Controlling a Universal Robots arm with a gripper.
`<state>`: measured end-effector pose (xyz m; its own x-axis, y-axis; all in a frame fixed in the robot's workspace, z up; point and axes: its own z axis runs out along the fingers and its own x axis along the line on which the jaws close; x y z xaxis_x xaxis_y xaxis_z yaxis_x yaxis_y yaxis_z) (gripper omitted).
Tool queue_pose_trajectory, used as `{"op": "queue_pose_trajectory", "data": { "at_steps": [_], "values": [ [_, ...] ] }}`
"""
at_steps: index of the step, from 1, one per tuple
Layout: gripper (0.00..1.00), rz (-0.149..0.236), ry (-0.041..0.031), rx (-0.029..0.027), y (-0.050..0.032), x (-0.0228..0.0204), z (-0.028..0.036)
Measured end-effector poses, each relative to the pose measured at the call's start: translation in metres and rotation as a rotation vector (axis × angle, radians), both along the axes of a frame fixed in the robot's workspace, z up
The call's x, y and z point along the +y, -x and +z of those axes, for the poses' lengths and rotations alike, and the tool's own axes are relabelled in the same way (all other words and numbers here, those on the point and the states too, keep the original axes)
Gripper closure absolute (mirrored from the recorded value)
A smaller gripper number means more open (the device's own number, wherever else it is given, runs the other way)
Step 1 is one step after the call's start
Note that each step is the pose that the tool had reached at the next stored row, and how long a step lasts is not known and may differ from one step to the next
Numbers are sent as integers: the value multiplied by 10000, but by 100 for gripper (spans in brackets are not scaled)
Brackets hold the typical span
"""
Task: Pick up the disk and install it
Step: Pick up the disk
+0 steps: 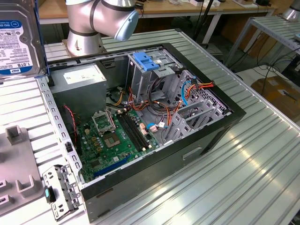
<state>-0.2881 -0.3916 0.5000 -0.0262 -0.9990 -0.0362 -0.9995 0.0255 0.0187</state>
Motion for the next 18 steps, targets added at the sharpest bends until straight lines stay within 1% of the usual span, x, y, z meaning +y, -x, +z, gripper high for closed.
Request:
{"op": "queue_pose_trajectory", "data": {
  "at_steps": [5, 6, 10, 15, 18],
  "values": [
    [63, 0, 0, 0, -127, -24, -2],
    [63, 1, 0, 0, -168, -30, -3],
    [63, 0, 1, 1, -253, -42, -4],
    [63, 0, 1, 1, -388, -57, -6],
    [63, 1, 0, 0, -450, -64, -7]
  ]
}}
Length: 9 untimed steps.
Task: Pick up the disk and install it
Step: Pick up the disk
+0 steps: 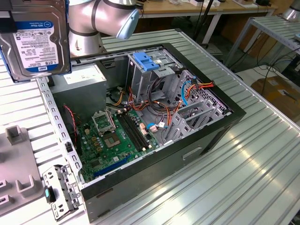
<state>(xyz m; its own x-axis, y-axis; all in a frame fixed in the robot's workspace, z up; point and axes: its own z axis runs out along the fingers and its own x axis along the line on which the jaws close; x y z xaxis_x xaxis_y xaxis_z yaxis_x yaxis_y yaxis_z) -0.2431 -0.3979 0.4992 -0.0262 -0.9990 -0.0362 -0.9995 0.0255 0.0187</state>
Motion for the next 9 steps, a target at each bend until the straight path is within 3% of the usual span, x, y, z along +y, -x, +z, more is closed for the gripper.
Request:
{"op": "queue_pose_trajectory", "data": {
  "at_steps": [9],
  "values": [
    [63, -1, 0, 0, -229, -23, -3]
  ]
}}
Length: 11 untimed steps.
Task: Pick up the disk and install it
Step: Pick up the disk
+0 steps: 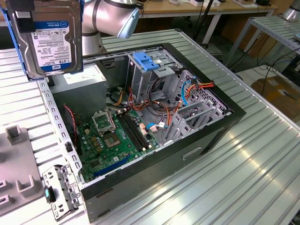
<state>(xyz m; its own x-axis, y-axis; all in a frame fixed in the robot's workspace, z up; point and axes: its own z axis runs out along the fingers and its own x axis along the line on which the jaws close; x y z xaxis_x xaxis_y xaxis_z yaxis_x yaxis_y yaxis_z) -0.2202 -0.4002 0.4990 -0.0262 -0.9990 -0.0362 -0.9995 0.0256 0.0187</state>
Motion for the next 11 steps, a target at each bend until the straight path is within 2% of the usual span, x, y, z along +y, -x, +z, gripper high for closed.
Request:
{"op": "queue_pose_trajectory", "data": {
  "at_steps": [11],
  "values": [
    [63, 0, 0, 0, -371, -42, -4]
  ]
}}
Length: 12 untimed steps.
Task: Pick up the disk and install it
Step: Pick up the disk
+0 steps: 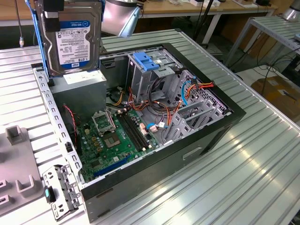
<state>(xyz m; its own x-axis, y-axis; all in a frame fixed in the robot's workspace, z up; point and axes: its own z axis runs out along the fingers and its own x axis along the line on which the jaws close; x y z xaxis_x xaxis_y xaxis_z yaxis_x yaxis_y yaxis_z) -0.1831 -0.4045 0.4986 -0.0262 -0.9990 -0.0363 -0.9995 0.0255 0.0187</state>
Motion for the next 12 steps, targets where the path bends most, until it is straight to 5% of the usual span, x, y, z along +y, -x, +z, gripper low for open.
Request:
{"op": "queue_pose_trajectory", "data": {
  "at_steps": [5, 12],
  "values": [
    [63, 0, 1, 0, -114, -13, -1],
    [63, 0, 1, 1, -396, -36, -4]
  ]
}}
